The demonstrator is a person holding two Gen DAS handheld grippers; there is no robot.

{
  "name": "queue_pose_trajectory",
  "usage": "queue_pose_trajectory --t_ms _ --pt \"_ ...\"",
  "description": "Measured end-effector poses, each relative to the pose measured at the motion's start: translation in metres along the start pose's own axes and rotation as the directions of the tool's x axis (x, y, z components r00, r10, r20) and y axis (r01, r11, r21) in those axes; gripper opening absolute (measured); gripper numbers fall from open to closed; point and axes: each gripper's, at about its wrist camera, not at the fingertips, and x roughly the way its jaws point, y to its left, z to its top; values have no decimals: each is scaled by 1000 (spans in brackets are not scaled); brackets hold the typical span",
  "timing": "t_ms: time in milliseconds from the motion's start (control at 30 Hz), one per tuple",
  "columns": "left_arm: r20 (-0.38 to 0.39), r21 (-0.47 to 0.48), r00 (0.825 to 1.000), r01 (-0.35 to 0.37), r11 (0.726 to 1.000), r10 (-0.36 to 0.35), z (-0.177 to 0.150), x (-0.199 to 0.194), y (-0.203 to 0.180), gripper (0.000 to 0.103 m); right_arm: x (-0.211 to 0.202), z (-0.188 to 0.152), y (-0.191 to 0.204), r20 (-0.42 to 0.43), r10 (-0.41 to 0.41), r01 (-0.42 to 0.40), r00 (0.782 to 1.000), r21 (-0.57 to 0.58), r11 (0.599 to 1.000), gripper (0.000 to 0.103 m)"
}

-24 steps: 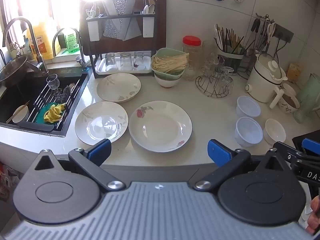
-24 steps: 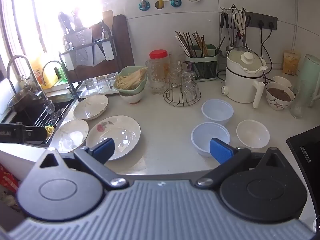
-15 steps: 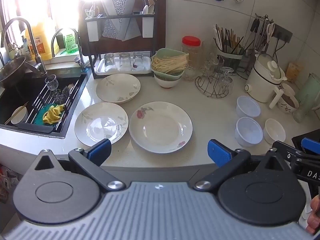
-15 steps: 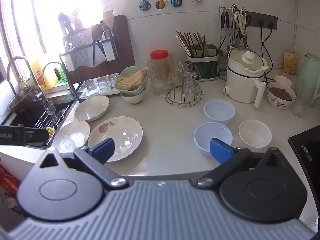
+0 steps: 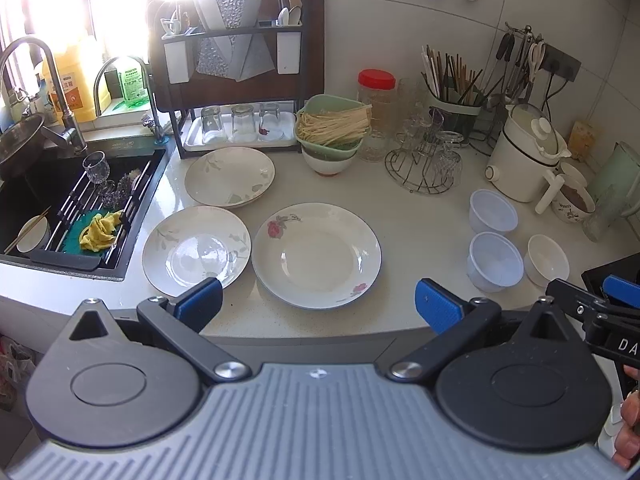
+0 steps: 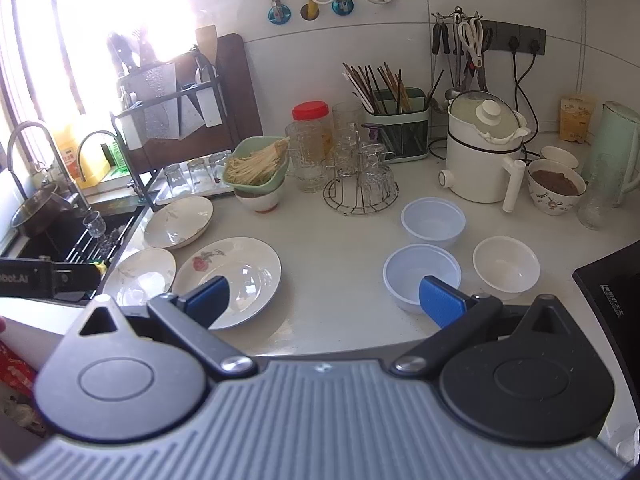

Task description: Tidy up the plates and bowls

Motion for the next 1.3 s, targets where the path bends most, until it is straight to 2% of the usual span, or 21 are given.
queue_pose_trajectory --t_ms 167,1300 --pt "-4 -10 1000 26 1000 -26 0 1 1 103 -1 0 1 7 1 -1 1000 -3 1000 103" --pt "-8 -4 1000 1 1000 -1 -1 5 6 103 3 1 3 4 24 -24 1000 -5 1000 103"
